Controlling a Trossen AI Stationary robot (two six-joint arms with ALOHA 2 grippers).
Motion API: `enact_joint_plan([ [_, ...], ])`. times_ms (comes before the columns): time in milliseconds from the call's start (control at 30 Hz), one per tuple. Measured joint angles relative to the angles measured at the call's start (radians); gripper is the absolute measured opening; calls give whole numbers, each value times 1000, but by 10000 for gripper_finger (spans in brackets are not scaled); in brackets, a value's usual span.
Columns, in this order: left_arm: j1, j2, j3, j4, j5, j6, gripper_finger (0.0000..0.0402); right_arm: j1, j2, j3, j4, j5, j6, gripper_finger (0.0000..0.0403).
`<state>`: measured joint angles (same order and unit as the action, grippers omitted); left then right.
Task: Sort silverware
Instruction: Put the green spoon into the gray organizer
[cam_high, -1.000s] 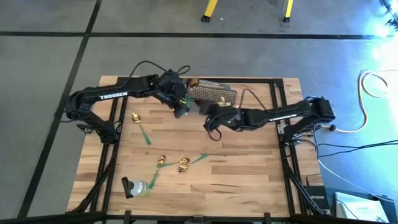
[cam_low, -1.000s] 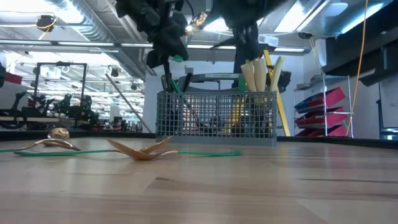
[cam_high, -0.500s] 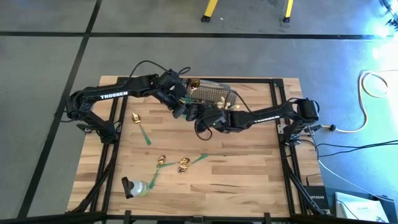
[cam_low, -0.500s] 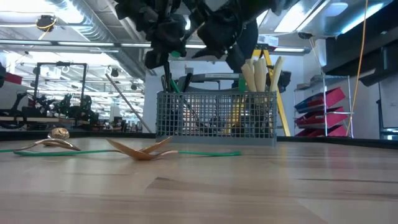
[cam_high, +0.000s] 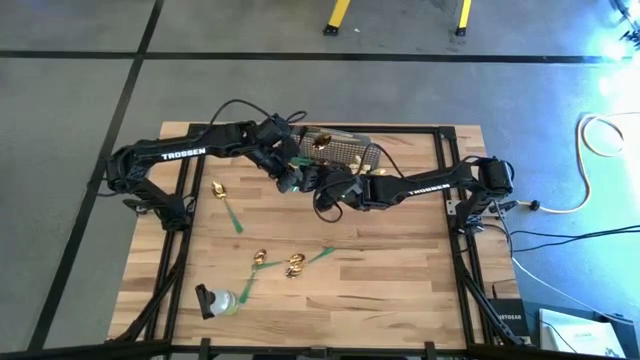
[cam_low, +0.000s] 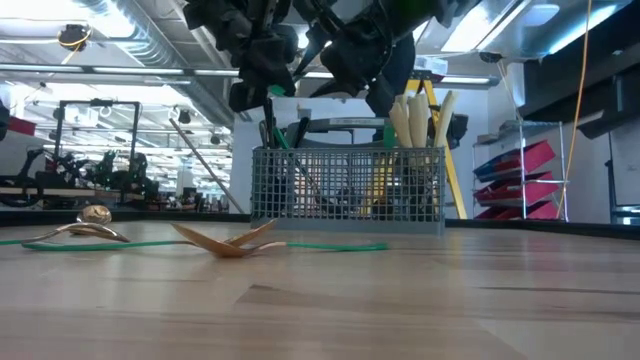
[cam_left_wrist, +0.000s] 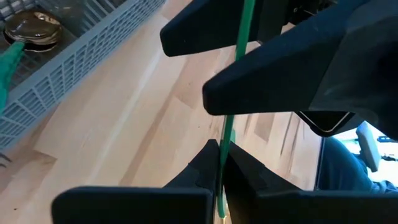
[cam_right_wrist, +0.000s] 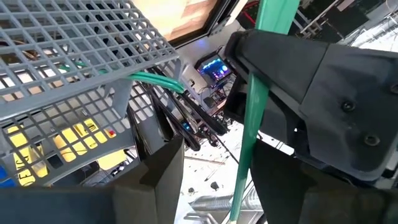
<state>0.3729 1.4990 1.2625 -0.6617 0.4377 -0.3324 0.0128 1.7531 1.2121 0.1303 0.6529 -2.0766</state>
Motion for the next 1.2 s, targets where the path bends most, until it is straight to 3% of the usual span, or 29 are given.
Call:
enact_joint_plan([
  [300, 0, 0, 0, 11, -1, 0, 0, -1, 0, 0, -1, -16, 38, 155],
  [700, 0, 0, 0, 25, -53, 0, 0, 0, -1, 0, -28, -16, 169, 69],
  [1200, 0, 0, -1, 71, -103, 5, 0, -1, -2, 0, -24, -32, 297, 7],
])
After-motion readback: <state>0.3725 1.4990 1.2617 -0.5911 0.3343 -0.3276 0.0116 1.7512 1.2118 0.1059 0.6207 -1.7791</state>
